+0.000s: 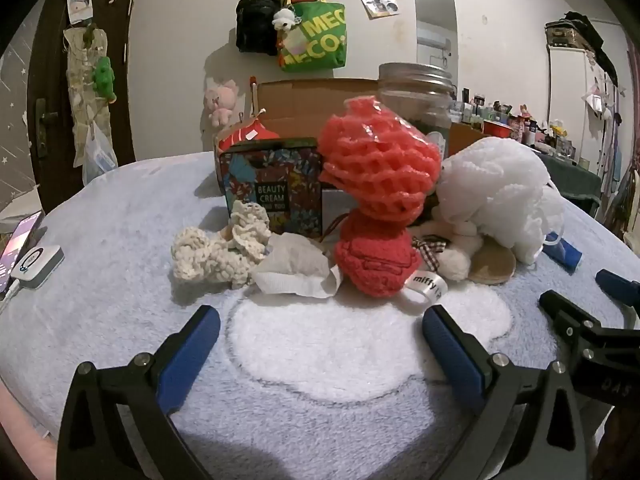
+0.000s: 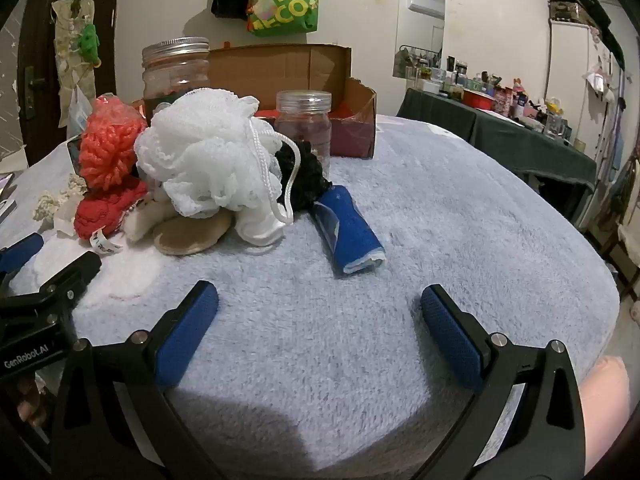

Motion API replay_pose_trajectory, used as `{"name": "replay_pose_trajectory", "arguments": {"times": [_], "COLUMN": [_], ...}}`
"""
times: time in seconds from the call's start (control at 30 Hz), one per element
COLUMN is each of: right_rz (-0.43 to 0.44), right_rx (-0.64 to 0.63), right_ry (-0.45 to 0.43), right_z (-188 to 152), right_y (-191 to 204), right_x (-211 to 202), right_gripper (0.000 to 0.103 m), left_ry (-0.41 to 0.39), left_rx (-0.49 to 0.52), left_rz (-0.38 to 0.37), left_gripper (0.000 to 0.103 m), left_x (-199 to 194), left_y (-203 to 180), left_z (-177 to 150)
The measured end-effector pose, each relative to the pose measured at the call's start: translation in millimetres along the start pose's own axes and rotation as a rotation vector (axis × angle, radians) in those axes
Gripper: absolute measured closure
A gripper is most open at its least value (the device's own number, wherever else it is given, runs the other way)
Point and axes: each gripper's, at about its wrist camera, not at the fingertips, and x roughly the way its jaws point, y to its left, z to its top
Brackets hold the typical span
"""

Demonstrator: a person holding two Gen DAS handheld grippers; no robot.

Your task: Organize soft objects

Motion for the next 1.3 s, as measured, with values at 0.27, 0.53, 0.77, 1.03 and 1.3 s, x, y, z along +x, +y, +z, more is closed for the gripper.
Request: {"name": "replay_pose_trajectory", "arguments": {"times": [0.27, 0.53, 0.77, 1.03, 1.3], "right_rz": [-0.003, -0.001, 0.002, 0.001, 0.002], "right_rx": [-0.001, 0.001, 0.002, 0.001, 0.002], "right_ry": [-0.001, 0.000, 0.000, 0.000, -0.001], "right_z": [-0.1, -0.1, -0.4, -0.9, -0.3], "right_y": [-0.2, -0.4, -1.0, -1.3, -0.9], "right_x": [0.1, 0.3, 0.3, 0.0, -0.1], "right_gripper": [0.000, 0.000, 0.000, 0.000, 0.000], "left_ry": [0.009, 0.011, 0.012, 0.012, 0.013], "left_rx": [-0.002, 0.000, 0.000, -0.002, -0.002], "left_rz": [0.000, 0.000, 0.000, -0.001, -0.001], "left_gripper": [0.000, 0.000, 0.000, 0.000, 0.000], "left_x": [0.2, 0.4, 0.4, 0.4, 0.4], "left_y": [0.2, 0.1, 0.0, 0.1, 0.1], "left_z": [0.4, 0.2, 0.1, 0.1, 0.2]}}
